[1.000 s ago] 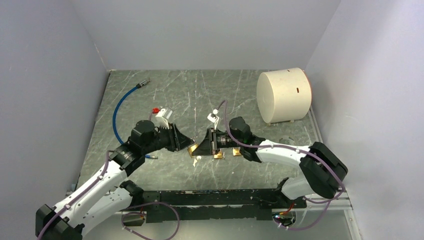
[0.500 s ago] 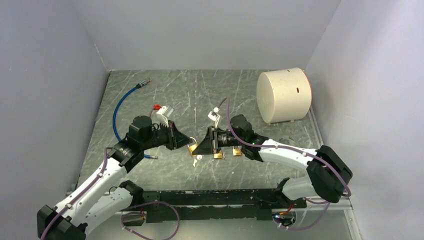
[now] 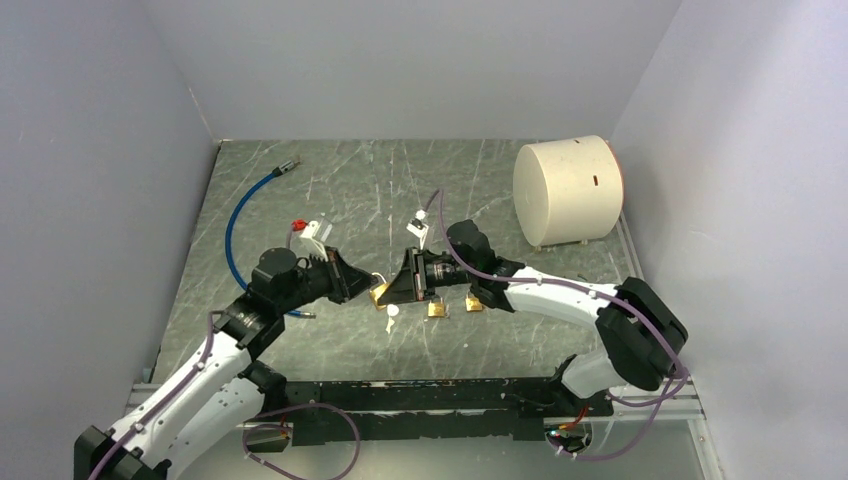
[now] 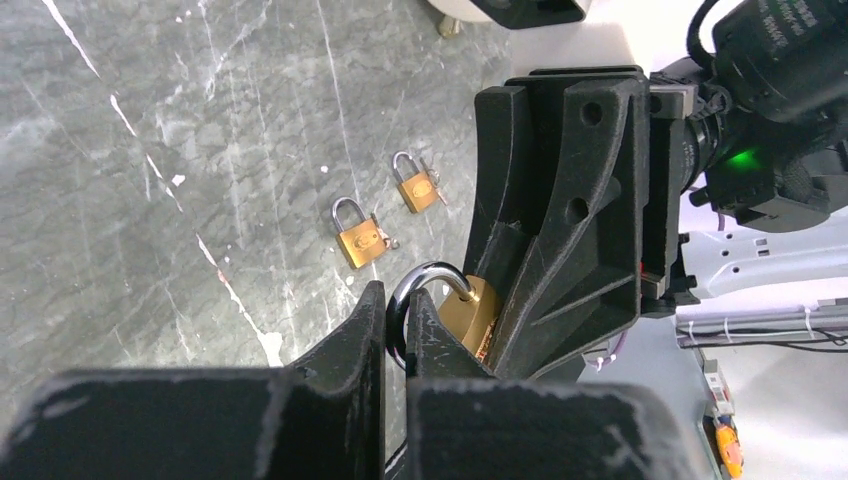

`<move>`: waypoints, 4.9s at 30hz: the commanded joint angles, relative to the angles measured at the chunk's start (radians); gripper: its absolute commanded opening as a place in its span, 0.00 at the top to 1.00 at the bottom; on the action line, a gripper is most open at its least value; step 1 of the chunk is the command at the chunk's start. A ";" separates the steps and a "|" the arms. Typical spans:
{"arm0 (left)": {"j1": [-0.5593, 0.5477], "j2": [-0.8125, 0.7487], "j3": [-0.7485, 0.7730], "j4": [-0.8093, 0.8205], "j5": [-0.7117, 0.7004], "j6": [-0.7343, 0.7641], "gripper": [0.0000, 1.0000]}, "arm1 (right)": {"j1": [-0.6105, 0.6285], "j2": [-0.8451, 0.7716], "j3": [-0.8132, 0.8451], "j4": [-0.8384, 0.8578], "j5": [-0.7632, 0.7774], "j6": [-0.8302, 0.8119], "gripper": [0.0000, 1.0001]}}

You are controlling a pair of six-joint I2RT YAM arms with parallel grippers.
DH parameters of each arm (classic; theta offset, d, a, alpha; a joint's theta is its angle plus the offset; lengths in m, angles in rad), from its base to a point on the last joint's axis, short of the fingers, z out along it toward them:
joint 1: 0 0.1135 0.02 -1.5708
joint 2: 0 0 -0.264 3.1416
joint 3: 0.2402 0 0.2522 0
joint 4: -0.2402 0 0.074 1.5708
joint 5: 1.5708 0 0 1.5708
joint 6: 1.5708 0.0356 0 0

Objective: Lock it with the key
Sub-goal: Lock the lock.

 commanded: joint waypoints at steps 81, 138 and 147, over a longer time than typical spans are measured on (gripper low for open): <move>0.248 0.043 -0.051 0.619 0.514 -0.454 0.98 | 0.048 -0.127 -0.100 0.425 0.140 0.125 0.83; 0.247 -0.015 -0.156 0.745 0.344 -0.567 0.97 | 0.044 -0.106 -0.251 0.698 0.143 0.210 0.84; 0.248 -0.036 -0.167 0.723 0.323 -0.565 0.98 | 0.045 -0.091 -0.237 0.689 0.121 0.213 0.84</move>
